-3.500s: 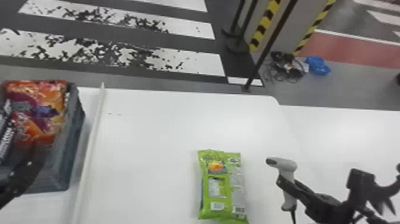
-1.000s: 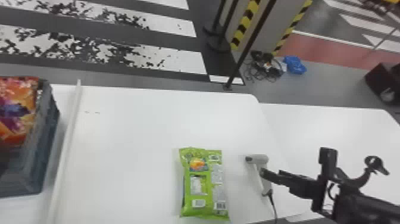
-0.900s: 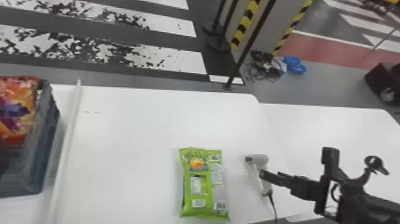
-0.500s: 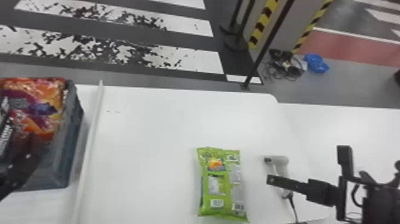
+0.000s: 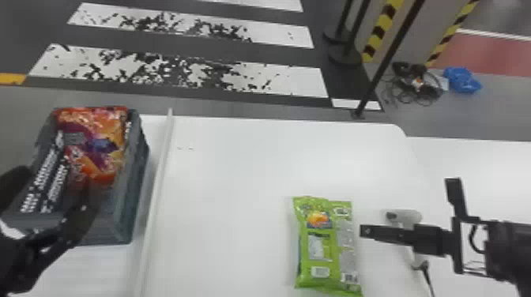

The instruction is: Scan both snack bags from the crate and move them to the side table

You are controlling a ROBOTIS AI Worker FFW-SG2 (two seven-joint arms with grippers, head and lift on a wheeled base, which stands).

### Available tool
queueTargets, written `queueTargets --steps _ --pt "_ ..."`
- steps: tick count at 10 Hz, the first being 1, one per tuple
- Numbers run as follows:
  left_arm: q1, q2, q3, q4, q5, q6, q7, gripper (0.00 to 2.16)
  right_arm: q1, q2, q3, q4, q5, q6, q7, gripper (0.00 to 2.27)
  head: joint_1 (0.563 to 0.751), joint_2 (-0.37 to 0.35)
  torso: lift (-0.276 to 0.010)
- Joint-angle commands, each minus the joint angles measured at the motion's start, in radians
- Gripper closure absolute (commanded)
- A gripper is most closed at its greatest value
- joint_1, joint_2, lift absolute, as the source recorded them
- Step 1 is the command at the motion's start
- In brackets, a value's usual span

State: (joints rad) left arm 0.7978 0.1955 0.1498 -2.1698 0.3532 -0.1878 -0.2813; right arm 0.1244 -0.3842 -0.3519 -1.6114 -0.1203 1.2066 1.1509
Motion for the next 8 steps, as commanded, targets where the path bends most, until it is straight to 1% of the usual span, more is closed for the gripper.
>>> queueTargets --steps 1,4,6,8 --pt "0.001 -0.002 0.002 -0.004 -0.002 0.0 0.001 0.08 -0.034 -0.019 0.057 0.064 0.019 -0.045 0.009 0.08 0.695 -0.128 -0.029" --pt "0.001 -0.004 0.002 -0.002 -0.005 0.003 0.002 0.08 -0.045 -0.03 0.105 0.146 0.065 -0.121 0.036 0.08 0.695 -0.113 -0.029" --pt "-0.006 -0.004 0.001 0.004 -0.005 0.003 0.001 0.08 -0.043 -0.031 0.114 0.205 0.087 -0.18 0.035 0.08 0.695 -0.119 -0.029" --pt "-0.011 -0.004 -0.006 0.005 -0.005 0.003 0.001 0.08 -0.026 -0.033 0.122 0.219 0.091 -0.219 0.043 0.08 0.695 -0.133 -0.029"
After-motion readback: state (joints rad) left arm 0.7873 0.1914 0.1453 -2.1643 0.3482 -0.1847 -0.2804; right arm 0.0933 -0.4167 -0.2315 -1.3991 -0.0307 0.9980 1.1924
